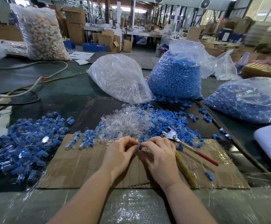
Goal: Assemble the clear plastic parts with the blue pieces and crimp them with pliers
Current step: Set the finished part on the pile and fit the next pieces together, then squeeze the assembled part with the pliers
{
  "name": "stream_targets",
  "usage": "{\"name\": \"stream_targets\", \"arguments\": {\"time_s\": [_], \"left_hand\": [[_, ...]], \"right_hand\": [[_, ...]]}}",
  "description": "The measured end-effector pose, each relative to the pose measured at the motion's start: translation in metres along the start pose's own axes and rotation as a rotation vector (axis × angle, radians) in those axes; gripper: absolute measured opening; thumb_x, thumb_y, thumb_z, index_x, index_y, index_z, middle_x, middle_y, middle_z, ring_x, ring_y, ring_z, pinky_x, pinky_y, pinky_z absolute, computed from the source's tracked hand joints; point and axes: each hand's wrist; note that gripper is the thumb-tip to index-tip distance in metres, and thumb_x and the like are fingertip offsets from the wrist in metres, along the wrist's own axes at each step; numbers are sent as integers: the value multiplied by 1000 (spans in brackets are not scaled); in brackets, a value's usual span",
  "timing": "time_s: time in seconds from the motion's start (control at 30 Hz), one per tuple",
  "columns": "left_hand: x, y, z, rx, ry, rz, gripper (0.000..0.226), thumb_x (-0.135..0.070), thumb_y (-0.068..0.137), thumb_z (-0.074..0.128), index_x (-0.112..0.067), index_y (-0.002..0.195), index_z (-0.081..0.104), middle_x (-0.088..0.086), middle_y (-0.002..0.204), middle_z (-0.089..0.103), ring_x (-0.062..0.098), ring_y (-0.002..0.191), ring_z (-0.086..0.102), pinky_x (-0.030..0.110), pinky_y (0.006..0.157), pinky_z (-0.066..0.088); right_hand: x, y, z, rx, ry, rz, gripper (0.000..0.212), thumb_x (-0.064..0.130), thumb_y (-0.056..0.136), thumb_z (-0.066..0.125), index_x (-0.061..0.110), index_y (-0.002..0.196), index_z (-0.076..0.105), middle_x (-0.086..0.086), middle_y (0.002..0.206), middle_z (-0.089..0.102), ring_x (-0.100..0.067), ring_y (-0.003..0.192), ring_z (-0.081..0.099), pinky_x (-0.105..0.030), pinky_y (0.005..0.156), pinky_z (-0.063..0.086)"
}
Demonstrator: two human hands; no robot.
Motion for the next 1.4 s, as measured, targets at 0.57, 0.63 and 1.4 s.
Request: {"name": "stream_targets", "arguments": {"time_s": [0.57,0.63,1.4], "left_hand": [[-2,1,1,-12,-10,-9,22,-14,79,73,-31,73,61,-10,68,64,-4,61,55,8,59,42],[-2,1,1,-18,-29,-20,21,-13,78,73,-30,72,62,-10,67,64,-6,58,53,7,59,41],[-6,10,-4,-36,-233,-163,5,-10,81,70,-12,83,66,7,77,69,14,69,62,13,61,48]], "right_hand": [[2,3,-4,-25,-1,45,19,26,76,74,18,93,70,0,92,61,-23,87,57,-40,78,39],[0,5,-7,-47,-69,126,24,25,77,75,17,98,69,-2,97,62,-25,92,57,-42,82,39],[-16,22,-59,439,-304,395,35,48,98,27,19,102,47,0,100,54,-19,92,55,-34,81,48]]}}
Point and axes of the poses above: each hand's wrist, its own y-axis towards the middle knuckle, its own z-axis out of the palm, x = y × z
